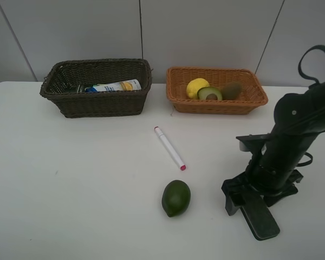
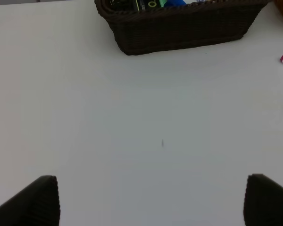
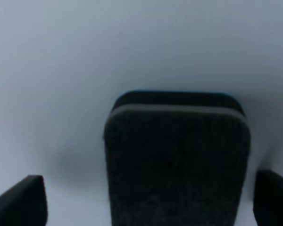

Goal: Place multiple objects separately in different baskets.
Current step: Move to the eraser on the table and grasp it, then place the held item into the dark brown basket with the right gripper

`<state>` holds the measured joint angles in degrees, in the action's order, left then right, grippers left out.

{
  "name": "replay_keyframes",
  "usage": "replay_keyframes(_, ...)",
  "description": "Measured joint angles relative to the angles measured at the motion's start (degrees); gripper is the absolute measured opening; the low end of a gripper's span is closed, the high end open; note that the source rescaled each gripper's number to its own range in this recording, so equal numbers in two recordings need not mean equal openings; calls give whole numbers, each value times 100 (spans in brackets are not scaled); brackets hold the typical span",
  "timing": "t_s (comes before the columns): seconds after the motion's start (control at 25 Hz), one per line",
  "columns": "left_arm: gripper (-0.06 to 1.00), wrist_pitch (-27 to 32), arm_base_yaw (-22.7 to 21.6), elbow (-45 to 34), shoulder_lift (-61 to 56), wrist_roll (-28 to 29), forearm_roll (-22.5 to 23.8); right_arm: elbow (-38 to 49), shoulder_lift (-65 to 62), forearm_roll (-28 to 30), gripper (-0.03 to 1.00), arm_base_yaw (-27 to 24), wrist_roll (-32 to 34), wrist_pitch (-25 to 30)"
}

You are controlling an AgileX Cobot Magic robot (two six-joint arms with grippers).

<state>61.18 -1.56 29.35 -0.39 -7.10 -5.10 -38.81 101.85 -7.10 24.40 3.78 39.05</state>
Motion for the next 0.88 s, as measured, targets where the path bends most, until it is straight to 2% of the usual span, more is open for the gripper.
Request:
replay_keyframes(0.16,100,0,0,0,0,0,0,0,27,19,77,0,0,-18)
replay_keyframes(0.32,100,0,0,0,0,0,0,0,56,20,47,0,0,10)
replay_keyframes(0.68,100,0,0,0,0,0,0,-15,-296,75,46,0,-65,248)
replay_keyframes(0.88,100,0,0,0,0,0,0,-647,-976,197,46,0,-65,783)
